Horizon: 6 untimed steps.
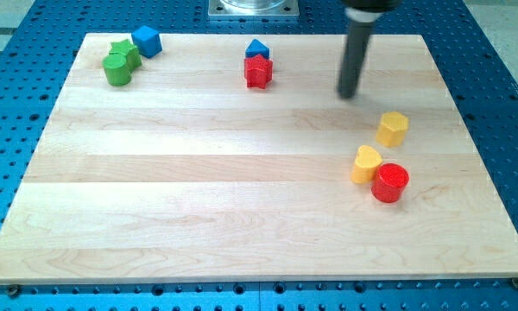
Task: Move the hexagon to the center of the board
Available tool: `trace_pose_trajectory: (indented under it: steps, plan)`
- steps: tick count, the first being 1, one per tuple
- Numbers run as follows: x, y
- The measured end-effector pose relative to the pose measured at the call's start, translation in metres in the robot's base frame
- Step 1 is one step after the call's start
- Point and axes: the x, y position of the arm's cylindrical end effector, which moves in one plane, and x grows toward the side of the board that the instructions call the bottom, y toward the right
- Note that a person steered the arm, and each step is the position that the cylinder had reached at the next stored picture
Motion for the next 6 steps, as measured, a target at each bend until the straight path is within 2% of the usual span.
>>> trace_pose_trajectory:
  steps: [1, 2, 3, 5, 6]
  plan:
    - [0.069, 0.080]
    - [0.095, 0.054]
    - [0.087, -0.063]
    - [0.135, -0.140]
    - [0.074, -0.182]
